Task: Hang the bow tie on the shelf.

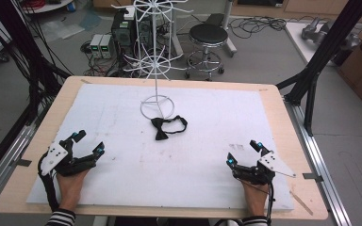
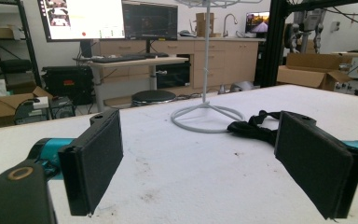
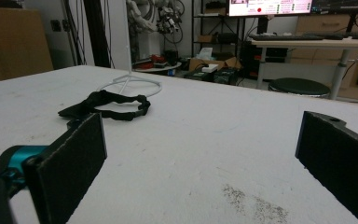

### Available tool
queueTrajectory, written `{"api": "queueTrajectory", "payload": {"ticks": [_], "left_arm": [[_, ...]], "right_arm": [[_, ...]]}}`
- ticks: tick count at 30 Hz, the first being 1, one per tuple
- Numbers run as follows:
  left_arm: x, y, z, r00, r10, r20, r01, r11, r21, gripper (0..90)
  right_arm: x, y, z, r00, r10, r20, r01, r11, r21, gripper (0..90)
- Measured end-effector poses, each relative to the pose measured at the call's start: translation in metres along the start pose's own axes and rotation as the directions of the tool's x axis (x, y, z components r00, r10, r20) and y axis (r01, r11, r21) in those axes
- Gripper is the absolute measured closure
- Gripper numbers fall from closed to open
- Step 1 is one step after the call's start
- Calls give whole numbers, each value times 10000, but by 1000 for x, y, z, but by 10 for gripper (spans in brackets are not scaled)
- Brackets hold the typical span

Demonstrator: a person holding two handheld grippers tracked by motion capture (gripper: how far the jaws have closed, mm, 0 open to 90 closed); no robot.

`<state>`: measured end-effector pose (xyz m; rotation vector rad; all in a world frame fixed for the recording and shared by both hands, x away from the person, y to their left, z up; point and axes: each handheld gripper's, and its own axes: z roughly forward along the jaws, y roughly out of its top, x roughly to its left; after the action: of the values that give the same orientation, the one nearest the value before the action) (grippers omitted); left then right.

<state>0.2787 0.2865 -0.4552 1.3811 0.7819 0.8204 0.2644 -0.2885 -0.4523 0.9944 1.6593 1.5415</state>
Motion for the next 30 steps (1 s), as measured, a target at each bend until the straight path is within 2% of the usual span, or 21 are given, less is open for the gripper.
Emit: {"api": "queueTrajectory", "payload": {"ticks": [6, 8, 9, 14, 15, 27, 30], "left_arm": [[0, 0, 0, 10000, -8, 14, 8, 10000, 4, 158], [0, 0, 0, 10000, 6, 14, -6, 10000, 2, 157], [0, 0, 0, 10000, -5, 10, 5, 10000, 15, 157], [0, 0, 0, 10000, -25, 14, 25, 10000, 32, 158], [0, 0, 0, 10000, -21, 16, 21, 10000, 34, 158], [0, 0, 0, 10000, 10, 2, -10, 10000, 15, 158], [0, 0, 0, 10000, -3, 4, 3, 10000, 14, 158]], "right_arm": [[0, 0, 0, 10000, 62, 46, -62, 10000, 5, 7], [0, 0, -1, 10000, 43, 74, -42, 10000, -36, 7], [0, -1, -1, 9999, -109, 122, 111, 9998, -161, 7], [0, -1, -2, 9999, -35, 153, 38, 9997, -235, 7], [0, -1, -2, 9999, 78, 139, -75, 9998, -185, 7], [0, -1, -2, 9996, 82, 284, -77, 9998, -195, 8], [1, 1, 1, 9995, 78, 304, -80, 9999, 79, 8]]}}
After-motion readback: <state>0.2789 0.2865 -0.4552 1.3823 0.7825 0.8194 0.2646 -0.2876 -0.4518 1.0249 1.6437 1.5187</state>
